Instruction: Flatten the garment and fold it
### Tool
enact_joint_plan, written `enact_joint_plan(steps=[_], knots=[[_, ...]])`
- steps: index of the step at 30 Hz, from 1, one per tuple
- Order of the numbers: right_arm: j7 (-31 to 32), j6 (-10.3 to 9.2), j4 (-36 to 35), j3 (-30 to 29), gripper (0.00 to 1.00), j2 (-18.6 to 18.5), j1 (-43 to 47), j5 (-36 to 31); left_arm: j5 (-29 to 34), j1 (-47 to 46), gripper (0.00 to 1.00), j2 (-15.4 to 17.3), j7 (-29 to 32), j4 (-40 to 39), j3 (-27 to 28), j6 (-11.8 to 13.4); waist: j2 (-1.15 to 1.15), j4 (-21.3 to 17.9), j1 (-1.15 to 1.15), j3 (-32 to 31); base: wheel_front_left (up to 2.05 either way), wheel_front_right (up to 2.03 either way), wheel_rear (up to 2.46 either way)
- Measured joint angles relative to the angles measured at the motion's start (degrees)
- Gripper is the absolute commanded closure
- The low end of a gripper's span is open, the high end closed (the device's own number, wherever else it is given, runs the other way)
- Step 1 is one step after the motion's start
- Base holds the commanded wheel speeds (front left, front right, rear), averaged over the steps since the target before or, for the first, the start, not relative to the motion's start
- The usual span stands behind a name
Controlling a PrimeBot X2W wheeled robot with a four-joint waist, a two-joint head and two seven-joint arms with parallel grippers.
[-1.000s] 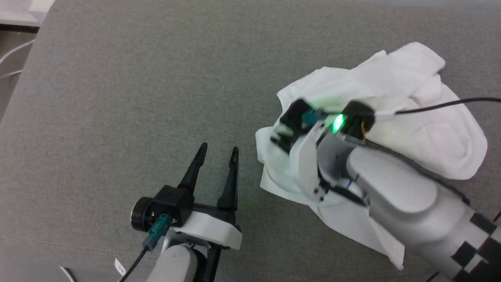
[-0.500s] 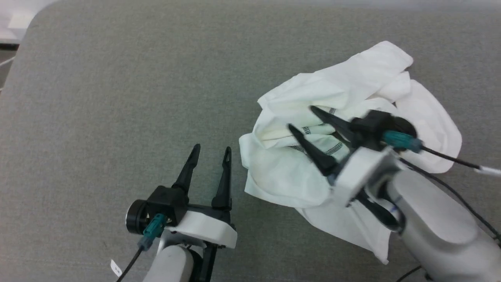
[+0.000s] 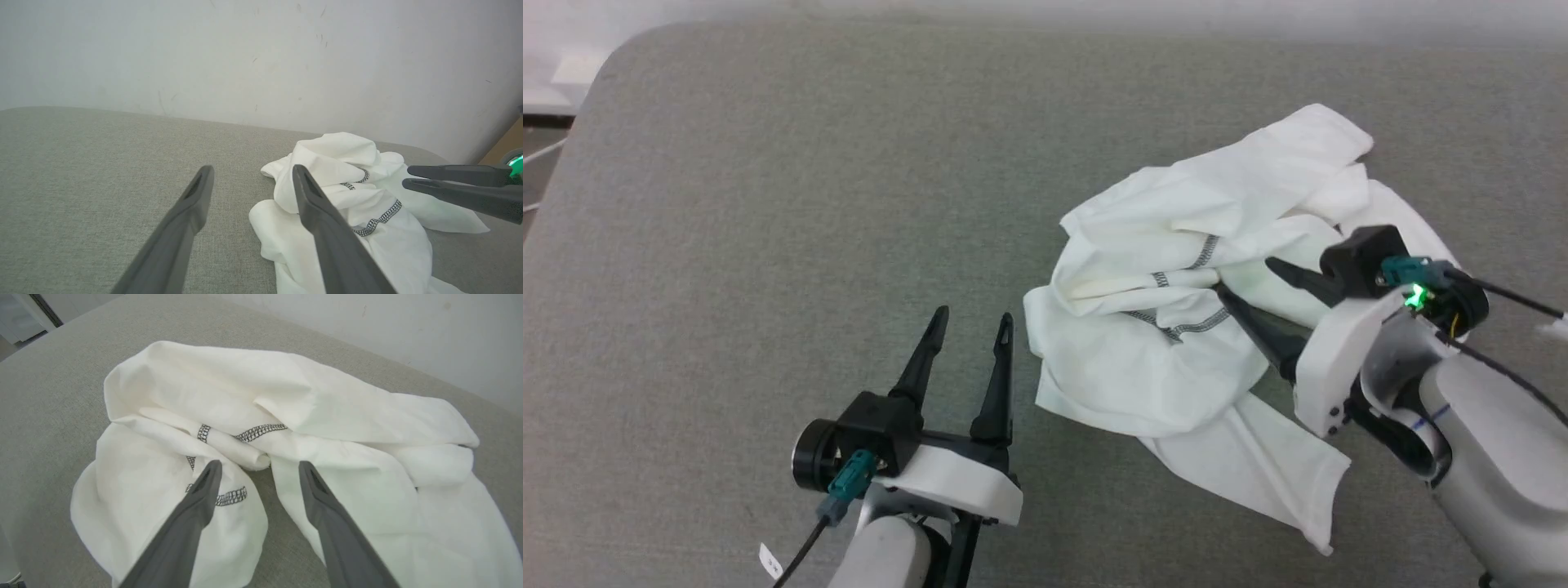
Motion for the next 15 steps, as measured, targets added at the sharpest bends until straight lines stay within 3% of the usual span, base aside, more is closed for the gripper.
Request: enact_joint_plan(steps=[7, 12, 13, 14, 15], knots=[[3.27, 0.01, 5.6, 3.87, 0.0, 0.19, -7.99, 1.71, -0.67, -0.2, 0.0, 0.01, 0.0, -0.35, -1.11, 0.1, 0.0, 2.26, 0.01, 1.93, 0.0, 0.0, 0.0], [6.84, 0.01, 10.32, 10.07, 0.0, -0.02, -12.4, 2.3, -1.15, -0.85, 0.0, 0.01, 0.0, -0.56, -2.19, 0.59, 0.0, 3.65, 0.02, 3.53, 0.0, 0.0, 0.0], [6.82, 0.01, 10.65, 11.09, 0.22, -0.02, -12.8, 2.91, -1.35, -0.87, 0.0, 0.01, 0.0, -0.56, -2.4, 0.62, 0.0, 3.91, 0.02, 3.74, 0.0, 0.0, 0.0], [6.61, 0.01, 10.98, 12.02, 0.54, -0.05, -13.26, 3.39, -1.41, -0.92, 0.0, 0.01, 0.0, -0.55, -2.58, 0.7, 0.0, 4.14, 0.02, 3.93, 0.0, 0.0, 0.0], [6.41, 0.01, 11.31, 12.88, 0.75, -0.27, -13.76, 3.85, -1.55, -0.99, 0.0, 0.0, 0.0, -0.54, -2.71, 0.78, 0.0, 4.34, 0.02, 4.06, 0.0, 0.0, 0.0]])
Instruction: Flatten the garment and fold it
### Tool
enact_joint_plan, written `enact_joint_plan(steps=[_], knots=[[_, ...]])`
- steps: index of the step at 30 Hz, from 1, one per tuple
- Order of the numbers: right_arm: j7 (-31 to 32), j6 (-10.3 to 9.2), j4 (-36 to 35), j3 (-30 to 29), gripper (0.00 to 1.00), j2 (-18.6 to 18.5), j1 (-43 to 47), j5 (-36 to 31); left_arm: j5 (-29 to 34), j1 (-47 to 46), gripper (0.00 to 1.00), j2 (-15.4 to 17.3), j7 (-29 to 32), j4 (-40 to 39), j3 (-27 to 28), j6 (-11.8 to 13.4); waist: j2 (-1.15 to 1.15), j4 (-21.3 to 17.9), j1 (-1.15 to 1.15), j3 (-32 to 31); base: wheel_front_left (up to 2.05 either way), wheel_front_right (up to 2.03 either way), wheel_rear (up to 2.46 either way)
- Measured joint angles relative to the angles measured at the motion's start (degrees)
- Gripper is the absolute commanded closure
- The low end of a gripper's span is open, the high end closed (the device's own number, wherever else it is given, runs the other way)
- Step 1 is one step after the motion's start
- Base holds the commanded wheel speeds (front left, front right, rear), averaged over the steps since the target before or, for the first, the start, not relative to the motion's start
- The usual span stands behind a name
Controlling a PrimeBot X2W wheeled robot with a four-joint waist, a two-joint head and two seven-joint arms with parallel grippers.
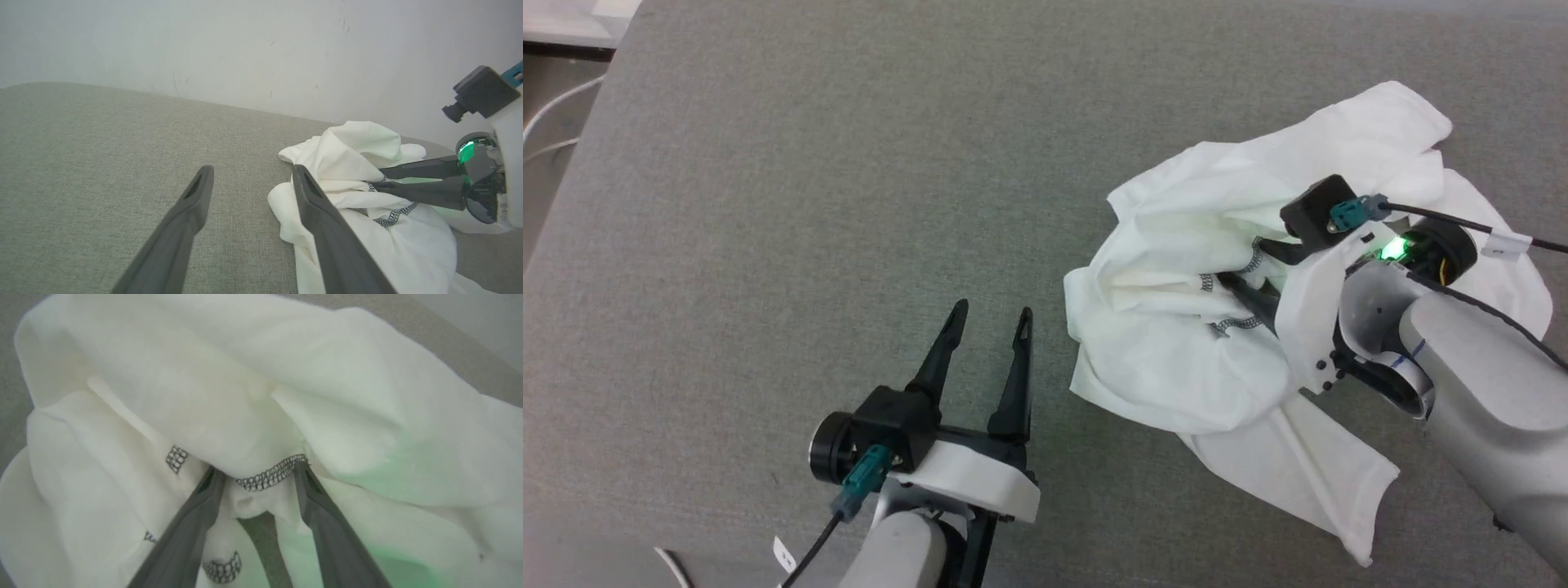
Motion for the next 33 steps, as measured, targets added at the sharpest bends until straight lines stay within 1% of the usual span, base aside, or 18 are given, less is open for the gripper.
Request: enact_joint_plan(steps=[1, 6, 10, 13, 16, 20, 22, 24, 26, 28, 30, 31, 33], knots=[[-0.31, 0.0, 0.27, 0.63, 1.0, -0.26, -0.46, 0.58, -0.22, -0.05, 0.0, 0.01, 0.0, 0.03, -0.09, 0.21, 0.0, 0.15, 0.0, 0.06, 0.0, 0.0, 0.0], [-2.42, 0.0, 0.59, 2.81, 1.0, -2.31, -2.61, 2.41, -0.7, -0.2, 0.0, 0.01, 0.0, 0.33, 0.03, 0.51, 0.0, 0.0, 0.0, -0.88, 0.0, 0.0, 0.0], [-2.69, 0.0, -2.21, 3.8, 1.0, -4.81, -3.66, 4.06, -0.7, 0.11, 0.0, 0.01, 0.0, 0.42, 0.49, 0.52, 0.0, -1.17, -0.01, -2.38, 0.0, 0.0, 0.0], [-0.59, 0.01, -6.47, 3.79, 1.0, -8.55, -3.75, 5.68, -0.7, 0.97, 0.0, 0.01, 0.01, 0.58, 1.07, 0.48, 0.0, -2.51, -0.01, -3.56, 0.0, 0.0, 0.0], [3.2, 0.0, -11.38, 2.02, 1.0, -13.77, -3.56, 8.5, -0.7, 1.52, 0.0, 0.0, 0.01, 0.59, 1.62, 0.46, 0.0, -4.11, -0.01, -4.75, 0.0, 0.0, 0.0], [8.62, 0.01, -17.6, -4.0, 1.0, -21.54, -0.79, 12.13, -0.7, 2.53, 0.0, 0.01, 0.01, 0.58, 2.14, 0.41, 0.0, -6.53, -0.01, -6.23, 0.0, 0.0, 0.0], [11.06, 0.0, -19.15, -8.69, 1.0, -24.85, 2.22, 14.5, -0.69, 3.02, 0.0, 0.0, 0.0, 0.58, 2.34, 0.41, 0.0, -7.77, -0.02, -6.89, 0.0, 0.0, 0.0], [12.43, 0.01, -19.49, -13.8, 1.0, -27.42, 6.16, 15.7, -0.68, 3.32, 0.0, 0.0, -0.01, 0.58, 2.48, 0.41, 0.0, -8.96, -0.02, -7.48, 0.0, 0.0, 0.0], [13.45, 0.01, -18.41, -19.16, 1.0, -28.97, 11.02, 17.05, -0.62, 3.43, 0.0, 0.0, -0.01, 0.58, 2.72, 0.41, 0.0, -10.04, -0.02, -8.0, 0.0, 0.0, 0.0], [14.47, 0.01, -15.22, -24.54, 1.0, -28.86, 16.62, 18.71, -0.49, 3.76, 0.0, -0.01, -0.01, 0.51, 2.97, 0.4, 0.0, -10.97, -0.03, -8.44, 0.0, 0.0, 0.0], [14.91, 0.0, -11.11, -29.19, 1.0, -27.6, 22.68, 19.65, -0.18, 4.12, 0.0, 0.01, -0.01, 0.56, 3.09, 0.32, 0.0, -11.77, -0.02, -8.7, 0.0, 0.0, 0.0], [14.91, -0.01, -8.65, -31.36, 1.0, -26.24, 25.49, 20.46, -0.04, 4.15, 0.0, -0.01, -0.01, 0.63, 3.12, 0.29, 0.0, -12.1, -0.02, -8.75, 0.0, 0.0, 0.0], [14.12, -0.03, -5.17, -33.85, 1.0, -23.28, 30.29, 20.61, 0.34, 4.14, 0.0, -0.02, -0.01, 0.67, 3.08, 0.22, 0.0, -12.47, -0.03, -8.55, 0.0, 0.0, 0.0]])
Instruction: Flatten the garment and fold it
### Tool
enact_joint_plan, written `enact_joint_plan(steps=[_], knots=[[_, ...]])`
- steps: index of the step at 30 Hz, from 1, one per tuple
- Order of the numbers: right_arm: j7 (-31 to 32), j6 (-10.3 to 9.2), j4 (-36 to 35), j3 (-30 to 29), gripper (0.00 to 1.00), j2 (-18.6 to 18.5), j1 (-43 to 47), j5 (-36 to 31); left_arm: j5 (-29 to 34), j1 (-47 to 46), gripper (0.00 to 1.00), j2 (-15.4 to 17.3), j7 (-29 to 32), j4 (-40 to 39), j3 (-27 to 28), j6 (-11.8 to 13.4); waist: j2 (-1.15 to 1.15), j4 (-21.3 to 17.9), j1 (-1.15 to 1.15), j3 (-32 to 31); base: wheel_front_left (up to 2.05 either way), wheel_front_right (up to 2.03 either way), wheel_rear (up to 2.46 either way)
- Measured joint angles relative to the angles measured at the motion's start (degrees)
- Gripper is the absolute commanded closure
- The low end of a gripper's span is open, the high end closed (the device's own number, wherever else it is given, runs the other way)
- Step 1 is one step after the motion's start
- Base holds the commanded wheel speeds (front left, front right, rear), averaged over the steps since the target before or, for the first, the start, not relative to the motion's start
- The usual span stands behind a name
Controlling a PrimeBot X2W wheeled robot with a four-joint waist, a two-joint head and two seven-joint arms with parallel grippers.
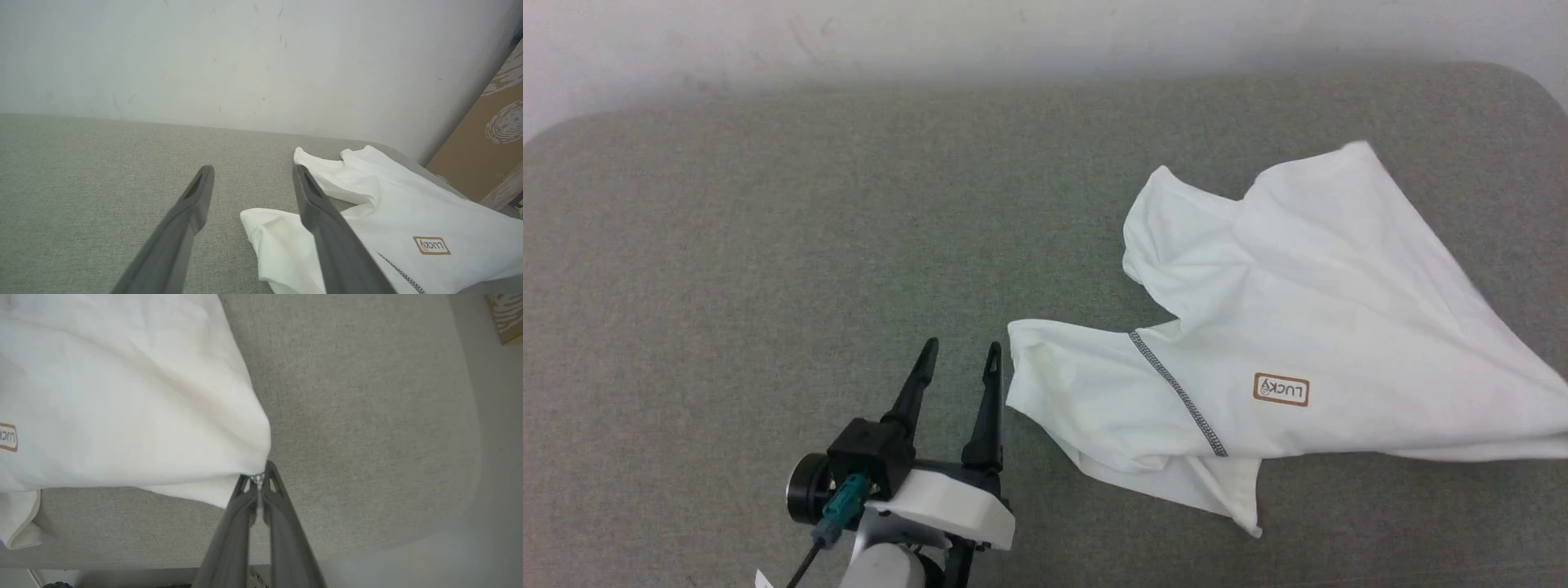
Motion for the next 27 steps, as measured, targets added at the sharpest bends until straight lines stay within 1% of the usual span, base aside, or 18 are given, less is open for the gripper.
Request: enact_joint_plan(steps=[2, 4, 5, 6, 7, 12, 14, 17, 19, 22, 24, 27], knots=[[-2.38, -0.02, 2.16, -1.77, 1.0, 3.47, 2.89, -0.69, 0.44, -0.01, 0.0, 0.01, 0.01, 0.31, 0.13, -0.05, 0.0, -0.09, 0.01, 0.48, 0.0, 0.0, 0.0], [-5.69, -0.02, 3.41, -3.13, 1.0, 7.08, 3.58, -2.1, 0.79, -0.03, 0.0, 0.01, 0.01, 0.53, 0.37, -0.08, 0.0, -0.14, 0.01, 0.98, 0.0, 0.0, 0.0], [-7.91, -0.02, 3.98, -3.59, 0.75, 8.73, 3.7, -3.25, 1.02, -0.03, 0.0, 0.03, 0.01, 0.74, 0.49, -0.2, 0.0, -0.16, 0.02, 1.14, 0.0, 0.0, 0.0], [-10.45, -0.02, 4.54, -4.13, 0.35, 10.32, 3.94, -4.63, 1.11, -0.03, 0.0, 0.03, 0.01, 0.9, 0.62, -0.49, 0.0, -0.15, 0.02, 1.25, 0.0, 0.0, 0.0], [-12.88, -0.02, 4.85, -4.63, 0.0, 11.62, 4.23, -5.83, 1.11, -0.04, 0.0, 0.0, 0.01, 1.03, 0.64, -0.51, 0.0, -0.09, 0.02, 1.3, 0.0, 0.0, 0.0], [-27.88, -0.02, 5.59, -9.77, 0.0, 16.4, 6.5, -14.66, 1.51, 0.04, 0.0, 0.01, 0.01, 1.46, 1.51, -0.57, 0.0, 0.07, 0.02, 0.62, 0.0, 0.0, 0.0], [-33.97, -0.01, 5.35, -12.67, 0.0, 19.14, 7.93, -18.74, 1.53, 0.27, 0.0, 0.02, 0.01, 1.53, 2.21, -0.57, 0.0, -0.13, 0.02, 0.07, 0.0, 0.0, 0.0], [-40.9, -0.02, 3.46, -17.12, 0.0, 23.14, 10.26, -25.14, 1.51, 1.3, 0.0, 0.02, 0.01, 1.8, 3.14, -0.57, 0.0, -0.58, 0.02, -1.08, 0.0, 0.0, 0.0], [-42.86, -0.02, 1.11, -20.47, 0.0, 25.68, 11.82, -29.62, 1.49, 2.06, 0.0, 0.02, 0.01, 2.23, 3.38, -0.57, 0.0, -0.86, 0.01, -1.98, 0.0, 0.0, 0.0], [-44.01, -0.02, -4.88, -24.24, 0.0, 30.16, 14.02, -35.6, 1.53, 2.63, 0.0, 0.02, 0.01, 2.79, 3.55, -0.58, 0.0, -1.34, 0.01, -3.34, 0.0, 0.0, 0.0], [-44.07, -0.02, -9.66, -25.01, 0.0, 33.5, 15.51, -38.96, 1.53, 2.72, 0.0, 0.02, 0.01, 3.42, 3.56, -0.97, 0.0, -1.64, 0.01, -4.19, 0.0, 0.0, 0.0], [-44.12, -0.02, -16.4, -24.26, 0.0, 38.16, 18.19, -42.86, 1.53, 2.76, 0.0, 0.02, 0.01, 6.19, 3.04, -1.12, 0.0, -2.07, 0.01, -5.28, 0.0, 0.0, 0.0]])
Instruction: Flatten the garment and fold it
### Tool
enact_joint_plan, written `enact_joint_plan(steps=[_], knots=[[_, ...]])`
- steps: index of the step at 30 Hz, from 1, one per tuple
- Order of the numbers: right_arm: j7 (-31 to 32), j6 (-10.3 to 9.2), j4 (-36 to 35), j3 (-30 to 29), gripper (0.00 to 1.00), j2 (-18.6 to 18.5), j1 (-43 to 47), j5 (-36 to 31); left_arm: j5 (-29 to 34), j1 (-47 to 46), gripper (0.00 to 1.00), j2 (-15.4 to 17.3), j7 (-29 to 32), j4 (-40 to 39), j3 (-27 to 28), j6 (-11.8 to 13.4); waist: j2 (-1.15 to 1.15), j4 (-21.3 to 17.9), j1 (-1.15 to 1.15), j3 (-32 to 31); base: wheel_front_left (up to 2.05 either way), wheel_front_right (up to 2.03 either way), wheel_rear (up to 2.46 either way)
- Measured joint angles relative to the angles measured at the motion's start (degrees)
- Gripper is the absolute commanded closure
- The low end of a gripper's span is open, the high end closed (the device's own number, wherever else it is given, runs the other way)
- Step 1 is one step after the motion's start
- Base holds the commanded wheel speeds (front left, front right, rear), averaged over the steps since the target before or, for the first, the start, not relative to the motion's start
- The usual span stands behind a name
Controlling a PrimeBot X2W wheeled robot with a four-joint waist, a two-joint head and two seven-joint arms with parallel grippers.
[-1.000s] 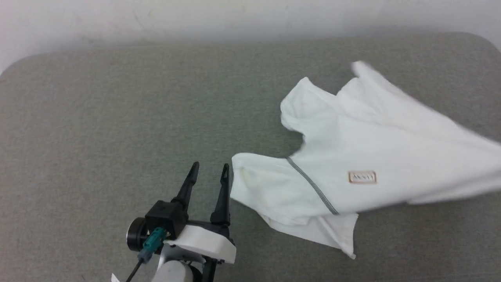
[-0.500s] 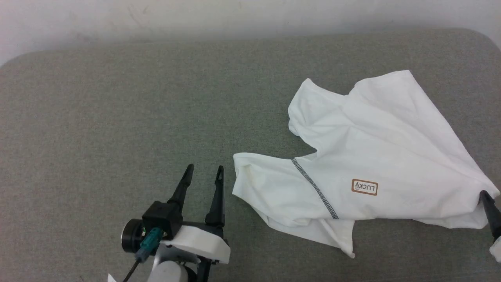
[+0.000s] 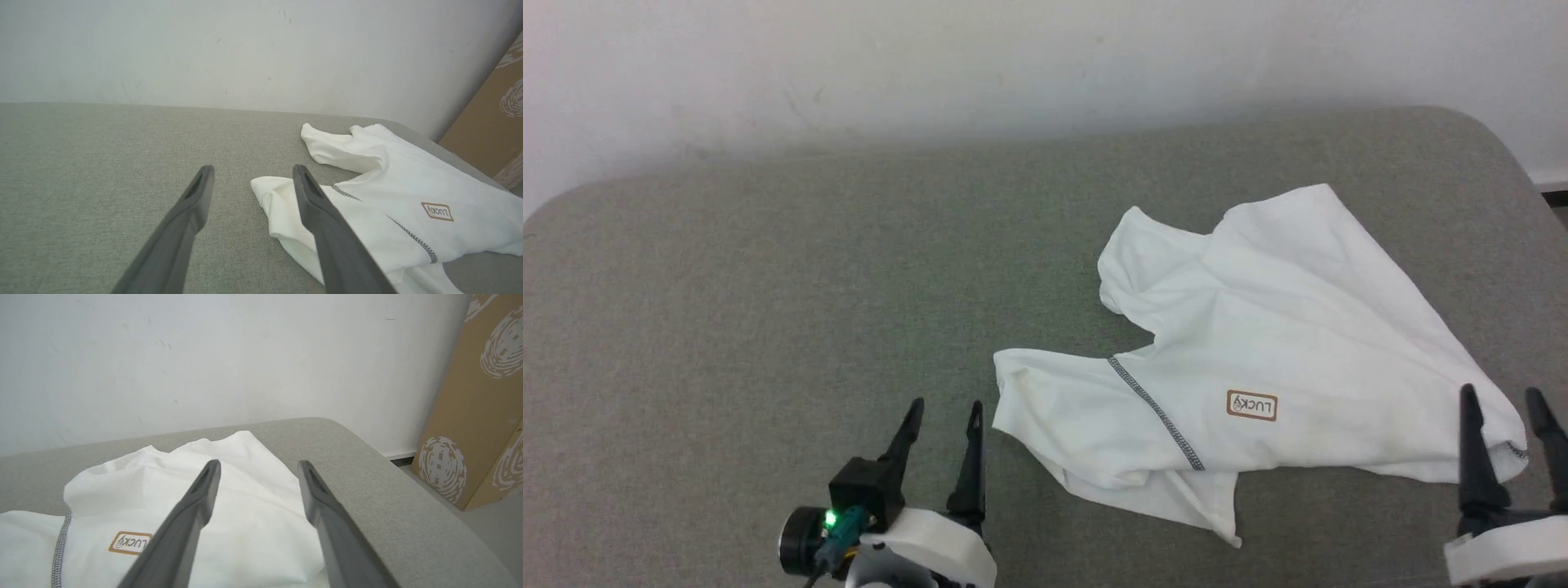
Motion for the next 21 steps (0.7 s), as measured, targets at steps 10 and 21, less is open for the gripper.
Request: enact_joint_plan(steps=[10, 21], knots=[[3.33, 0.0, -13.78, 7.6, 0.0, 3.78, 4.44, -4.59, 0.1, -11.15, 0.0, 0.0, 10.32, 15.19, -5.15, -3.09, 0.0, -2.19, 0.01, 0.09, 0.0, 0.0, 0.0], [4.22, 0.0, -15.44, 9.57, 0.0, 3.77, 4.1, -2.97, 2.59, -24.97, 1.0, 1.34, 33.29, 31.22, -10.83, -8.09, 0.0, -4.99, 0.0, 3.24, 0.0, 0.0, 0.0]])
